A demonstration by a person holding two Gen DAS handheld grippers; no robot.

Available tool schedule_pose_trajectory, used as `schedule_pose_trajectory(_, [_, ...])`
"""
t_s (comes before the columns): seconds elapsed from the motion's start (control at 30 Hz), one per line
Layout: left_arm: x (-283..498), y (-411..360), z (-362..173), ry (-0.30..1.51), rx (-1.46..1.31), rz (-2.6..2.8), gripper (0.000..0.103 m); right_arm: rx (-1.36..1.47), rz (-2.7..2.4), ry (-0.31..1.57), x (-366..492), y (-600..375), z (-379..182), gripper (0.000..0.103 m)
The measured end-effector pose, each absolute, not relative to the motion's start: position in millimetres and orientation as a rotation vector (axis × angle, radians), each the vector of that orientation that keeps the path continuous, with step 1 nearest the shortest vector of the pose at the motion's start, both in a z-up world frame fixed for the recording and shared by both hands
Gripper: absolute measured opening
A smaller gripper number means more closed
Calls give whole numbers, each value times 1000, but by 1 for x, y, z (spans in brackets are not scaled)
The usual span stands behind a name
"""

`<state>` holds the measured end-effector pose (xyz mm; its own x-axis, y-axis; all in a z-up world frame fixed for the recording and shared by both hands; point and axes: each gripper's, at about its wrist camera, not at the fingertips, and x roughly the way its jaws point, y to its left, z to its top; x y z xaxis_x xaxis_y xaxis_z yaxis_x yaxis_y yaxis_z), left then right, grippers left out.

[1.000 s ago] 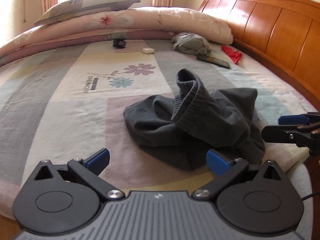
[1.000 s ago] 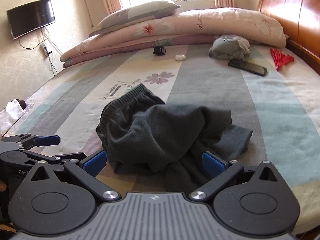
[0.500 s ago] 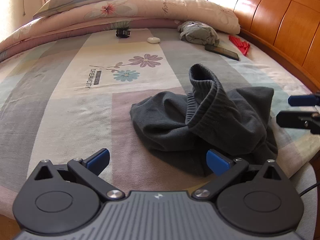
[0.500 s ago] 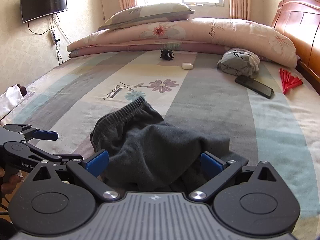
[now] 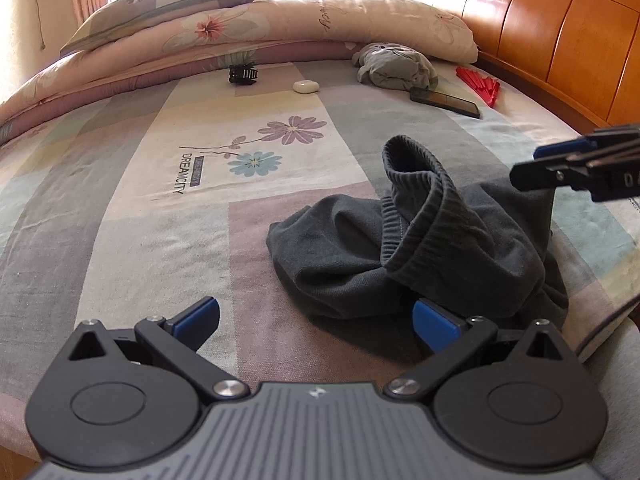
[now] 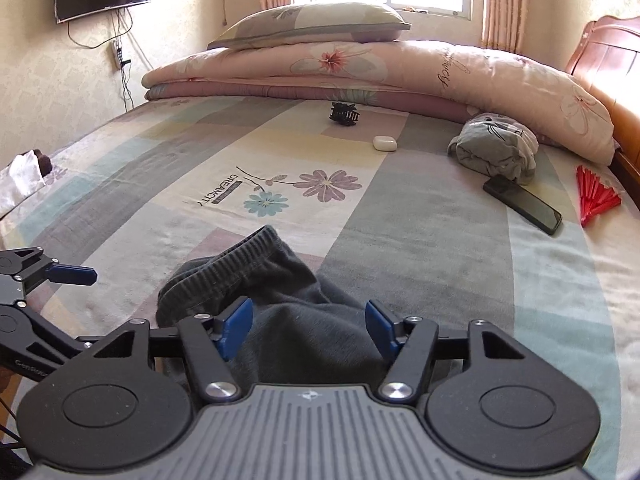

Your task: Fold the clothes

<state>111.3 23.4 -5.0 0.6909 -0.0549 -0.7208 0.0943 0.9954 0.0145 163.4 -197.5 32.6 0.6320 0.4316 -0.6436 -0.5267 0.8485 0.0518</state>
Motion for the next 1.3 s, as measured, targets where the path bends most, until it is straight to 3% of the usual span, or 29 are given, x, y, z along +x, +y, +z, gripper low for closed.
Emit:
schedule_pose_trajectory(0.23, [118,27,-13,811,33,-113,102,-239,656,745,209,-192,31,68])
schedule_pose_trajectory(0.7, [125,39,-22,817,-35,-152,102,-203,1087,1079,313,-169,-26,68])
schedule_pose_trajectory(0.73, [125,39,-22,817,-39,-151,102,-193,1094,1094,314,-169,-30,66])
schedule_pose_trajectory(0.87, [128,39,-22,813,-28,-148,102,-174,1094,1054,302,-175,-25,10])
schedule_pose_trajectory(1.3, [123,21,-12,787,19,-178,102,-142,584,849,271,-282,37,6])
